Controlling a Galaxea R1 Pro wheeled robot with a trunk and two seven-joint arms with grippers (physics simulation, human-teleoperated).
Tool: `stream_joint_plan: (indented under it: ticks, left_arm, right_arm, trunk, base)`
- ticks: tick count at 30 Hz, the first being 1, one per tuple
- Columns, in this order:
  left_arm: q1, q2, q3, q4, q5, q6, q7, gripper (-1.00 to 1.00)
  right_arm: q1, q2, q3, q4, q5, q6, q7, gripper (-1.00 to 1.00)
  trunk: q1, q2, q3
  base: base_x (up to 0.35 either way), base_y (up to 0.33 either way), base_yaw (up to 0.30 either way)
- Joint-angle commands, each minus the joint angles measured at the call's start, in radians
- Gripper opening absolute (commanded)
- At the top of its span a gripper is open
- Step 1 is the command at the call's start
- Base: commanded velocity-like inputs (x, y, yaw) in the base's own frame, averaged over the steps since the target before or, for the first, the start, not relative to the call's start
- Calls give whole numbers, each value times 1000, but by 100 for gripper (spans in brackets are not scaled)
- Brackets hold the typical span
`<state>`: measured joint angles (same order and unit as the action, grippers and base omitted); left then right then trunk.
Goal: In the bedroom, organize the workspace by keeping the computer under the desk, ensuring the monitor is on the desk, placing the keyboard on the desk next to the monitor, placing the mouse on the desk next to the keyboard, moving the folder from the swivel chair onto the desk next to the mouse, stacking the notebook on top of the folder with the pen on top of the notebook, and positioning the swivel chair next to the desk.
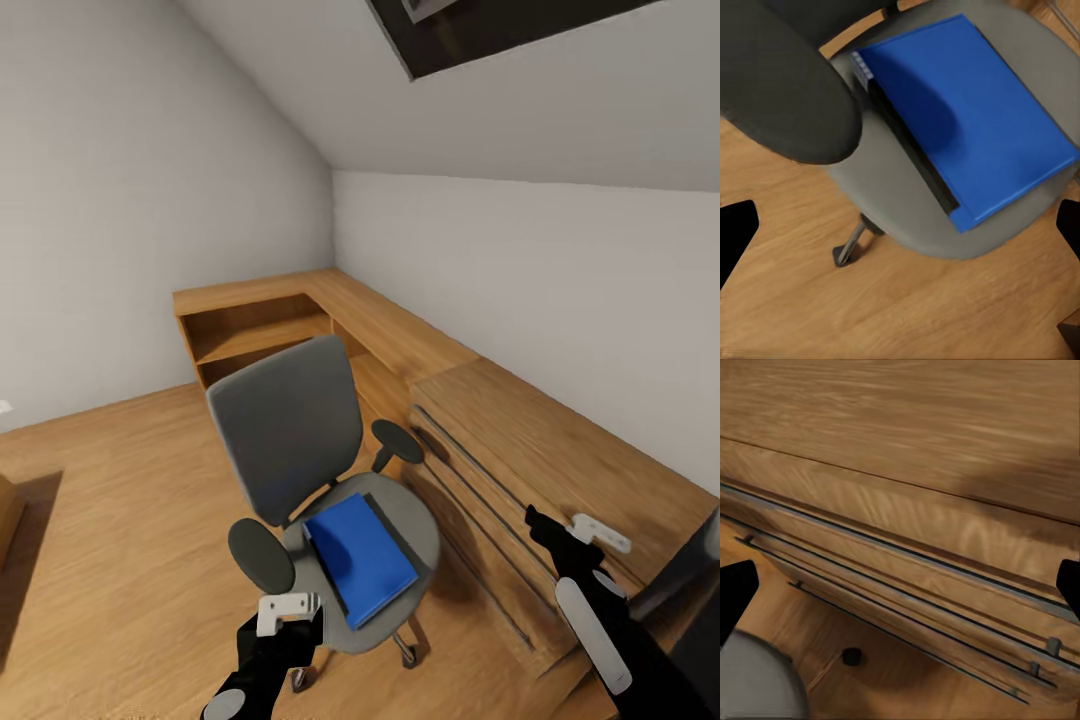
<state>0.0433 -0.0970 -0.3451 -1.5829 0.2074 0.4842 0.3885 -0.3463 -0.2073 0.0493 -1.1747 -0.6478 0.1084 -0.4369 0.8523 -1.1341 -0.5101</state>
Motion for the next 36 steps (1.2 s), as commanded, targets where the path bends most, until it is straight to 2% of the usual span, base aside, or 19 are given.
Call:
stream_joint_plan:
  ticks: [1,28,31,36]
  left_arm:
    - [0,0,-1,-2,10,3,9,100]
    - [0,2,16,0,13,5,9,100]
    - [0,1,44,0,14,5,9,100]
    - [0,-3,116,-1,16,4,9,100]
  right_arm:
    - [0,-1,3,-2,-4,4,-8,100]
    - [0,-1,3,-2,-4,4,-6,100]
    - [0,-1,3,-2,-4,4,-6,100]
    - [0,-1,3,-2,-3,4,-6,100]
  trunk:
    - [0,-1,-1]
    - [0,-1,-1]
    - [0,-1,-1]
    - [0,-1,-1]
  base:
    - [0,0,280]
    - [0,0,280]
    - [0,0,280]
    - [0,0,280]
